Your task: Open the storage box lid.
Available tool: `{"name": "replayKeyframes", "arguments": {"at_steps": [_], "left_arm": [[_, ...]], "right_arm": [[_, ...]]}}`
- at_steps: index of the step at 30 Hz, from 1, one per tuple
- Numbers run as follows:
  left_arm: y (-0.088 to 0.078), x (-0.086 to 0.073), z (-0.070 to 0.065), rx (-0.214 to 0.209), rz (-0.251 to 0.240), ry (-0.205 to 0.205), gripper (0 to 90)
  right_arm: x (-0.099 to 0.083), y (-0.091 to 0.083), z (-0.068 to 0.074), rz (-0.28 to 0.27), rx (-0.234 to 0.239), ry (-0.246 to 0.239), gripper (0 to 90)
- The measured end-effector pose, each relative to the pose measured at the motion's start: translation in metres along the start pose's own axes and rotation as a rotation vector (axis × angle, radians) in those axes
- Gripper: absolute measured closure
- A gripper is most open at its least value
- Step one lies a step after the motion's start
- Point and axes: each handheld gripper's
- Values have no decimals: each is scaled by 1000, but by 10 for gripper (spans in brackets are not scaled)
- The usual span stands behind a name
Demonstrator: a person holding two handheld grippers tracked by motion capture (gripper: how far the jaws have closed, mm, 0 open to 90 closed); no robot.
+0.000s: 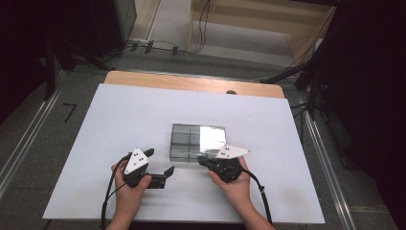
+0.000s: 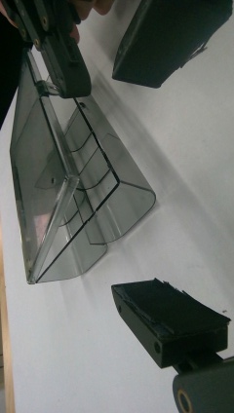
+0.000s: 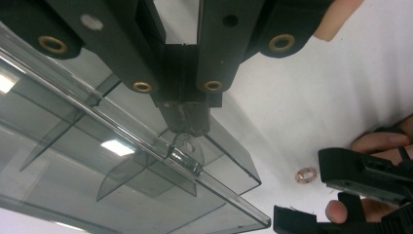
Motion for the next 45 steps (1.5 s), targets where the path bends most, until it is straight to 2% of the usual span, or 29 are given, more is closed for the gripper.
{"name": "replayKeyframes", "arguments": {"at_steps": [2, 4, 5, 7, 9, 13, 16, 19, 25, 30, 35, 43, 45], "left_arm": [[0, 1, -1, 8, 7, 2, 51], [1, 2, 0, 3, 10, -13, 57], [0, 2, -1, 14, 10, -25, 72], [1, 4, -2, 33, 7, -48, 141], [2, 6, -3, 34, 9, -59, 201], [4, 10, -7, 19, 3, -57, 328], [5, 14, -6, 1, 10, -81, 448], [6, 18, -4, 5, 14, -105, 548], [11, 24, -5, 25, 32, -84, 704], [16, 32, -3, 13, 37, -84, 826], [22, 40, -1, -2, 38, -85, 889], [30, 48, 2, -12, 8, -82, 899], [31, 49, 3, -13, 3, -91, 899]], "right_arm": [[2, -1, 0, -4, -3, -1, 885], [3, -2, -1, -9, -2, 0, 884], [4, -2, -1, -14, -1, 5, 885], [5, -2, -1, -11, -2, 4, 885], [6, -1, -2, -16, -2, -1, 885], [10, -1, -1, -18, -3, -1, 885], [14, -1, -2, -24, 0, 2, 884], [18, -1, -2, -24, -2, -1, 884], [24, 0, -3, -32, -1, -3, 885], [29, -1, -5, -37, -2, -10, 885], [33, -1, -9, -40, -7, 0, 884], [36, -2, -13, -38, -12, 5, 884], [37, -3, -14, -38, -13, 3, 884]]}}
Point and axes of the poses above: each handheld gripper's, and its own axes: y roughly forward along the jaws, x roughly out of its top, z roughly to its left, and after that the axes turned 11 degrees about -z, right-handed
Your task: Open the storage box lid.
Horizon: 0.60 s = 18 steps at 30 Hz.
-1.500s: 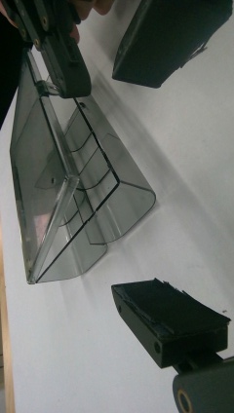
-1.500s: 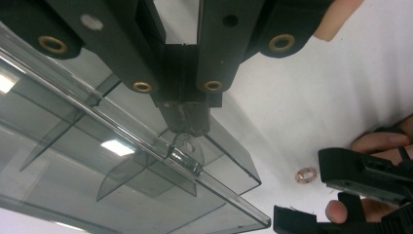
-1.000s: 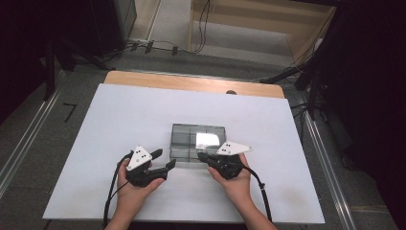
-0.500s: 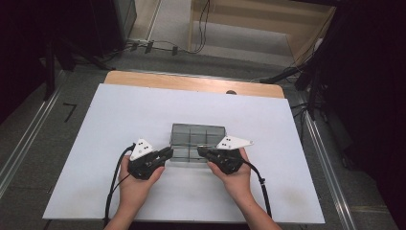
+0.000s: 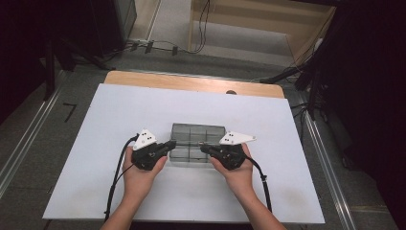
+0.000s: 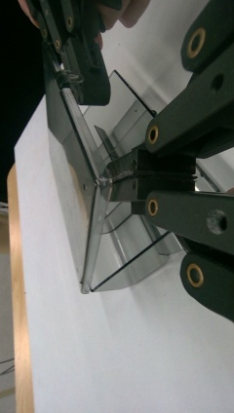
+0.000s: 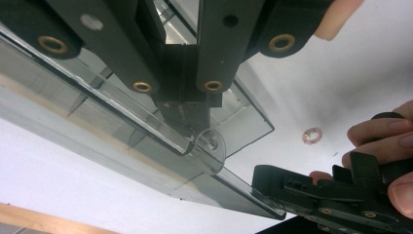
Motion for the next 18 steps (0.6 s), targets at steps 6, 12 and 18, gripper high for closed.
{"name": "replayKeyframes", "arguments": {"at_steps": [6, 12, 18], "left_arm": [[3, 1, 2, -1, -12, -6, 899], [6, 2, 3, -5, -24, -17, 899], [6, 7, 4, -7, -47, -13, 900]], "right_arm": [[3, -2, -3, -7, 0, 4, 884], [3, -7, -4, -13, 11, -1, 884], [0, -22, -7, -21, 24, -19, 756]]}}
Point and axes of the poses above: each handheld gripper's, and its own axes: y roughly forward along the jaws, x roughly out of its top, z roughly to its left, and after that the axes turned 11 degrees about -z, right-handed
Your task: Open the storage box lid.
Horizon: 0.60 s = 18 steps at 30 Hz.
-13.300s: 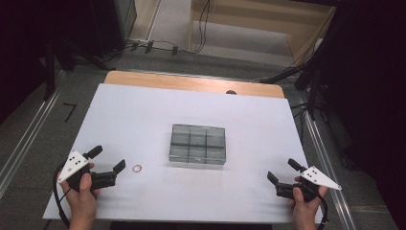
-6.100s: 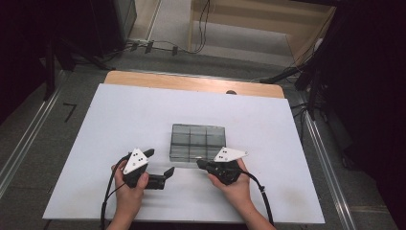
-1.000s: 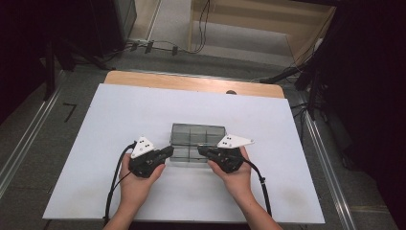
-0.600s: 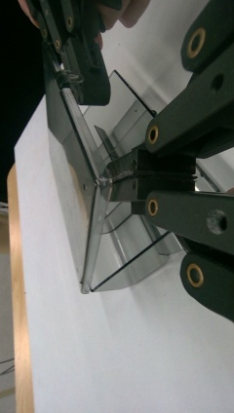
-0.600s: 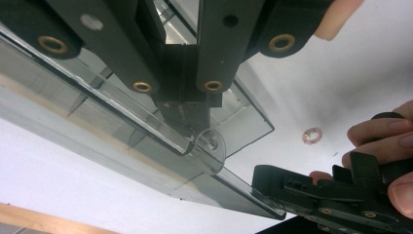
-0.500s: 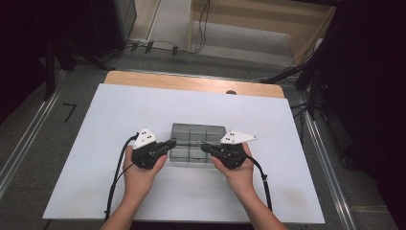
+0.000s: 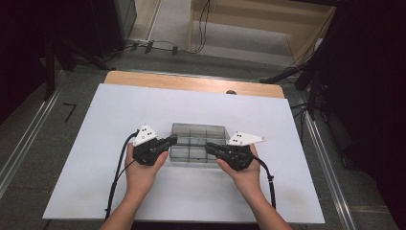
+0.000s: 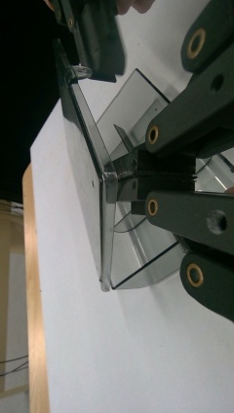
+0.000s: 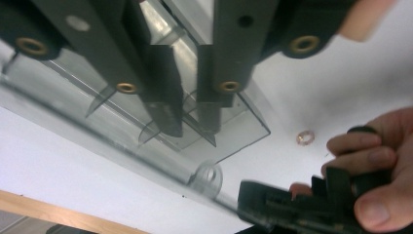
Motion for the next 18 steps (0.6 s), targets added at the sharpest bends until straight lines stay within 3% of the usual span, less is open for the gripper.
{"name": "replayKeyframes", "arguments": {"at_steps": [7, 12, 18], "left_arm": [[3, 4, 2, -5, -17, -8, 900], [5, 5, 3, -14, -31, -9, 900], [6, 8, 7, -14, -44, -14, 900]], "right_arm": [[-8, -20, -7, -15, 10, -17, 502], [-10, -29, -14, -34, -24, -1, 247], [-7, -33, -25, -55, -35, 17, 96]]}}
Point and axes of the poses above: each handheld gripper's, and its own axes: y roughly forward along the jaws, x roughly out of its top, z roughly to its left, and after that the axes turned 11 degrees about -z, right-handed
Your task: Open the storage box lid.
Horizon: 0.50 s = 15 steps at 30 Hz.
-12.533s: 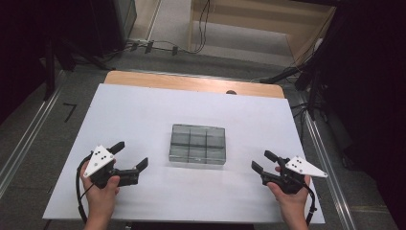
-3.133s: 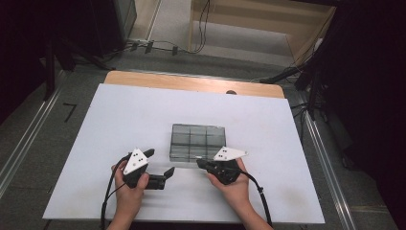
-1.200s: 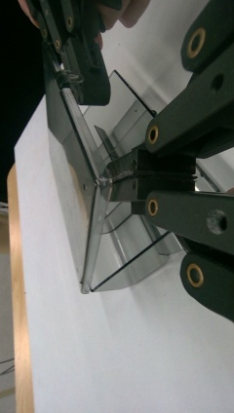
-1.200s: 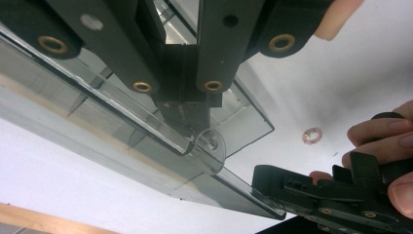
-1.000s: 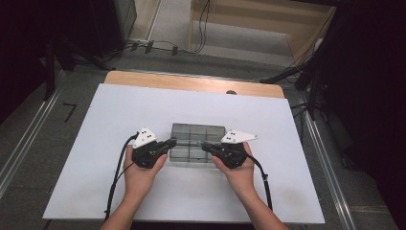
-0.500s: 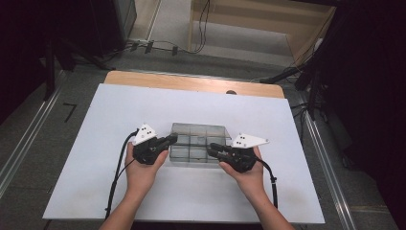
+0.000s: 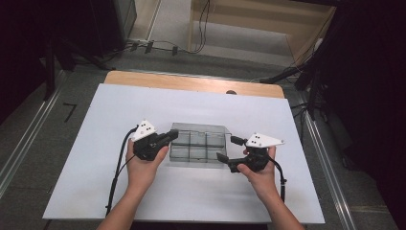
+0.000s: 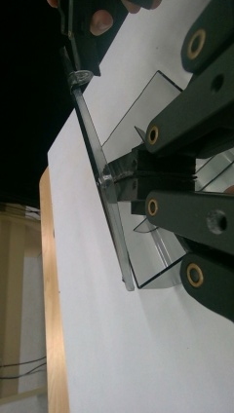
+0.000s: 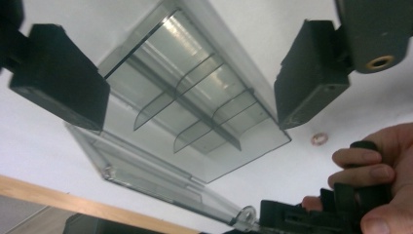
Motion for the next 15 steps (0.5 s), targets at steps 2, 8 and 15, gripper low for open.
{"name": "replayKeyframes", "arguments": {"at_steps": [2, 8, 15], "left_arm": [[0, 2, 1, 0, 0, 4, 900], [3, 5, 4, -5, -16, 2, 900], [4, 5, 6, -13, -22, 2, 900]], "right_arm": [[2, 1, -5, -8, -1, 5, 71], [7, 8, -14, -22, -53, -4, 0], [14, 18, -27, -55, -25, 31, 0]]}}
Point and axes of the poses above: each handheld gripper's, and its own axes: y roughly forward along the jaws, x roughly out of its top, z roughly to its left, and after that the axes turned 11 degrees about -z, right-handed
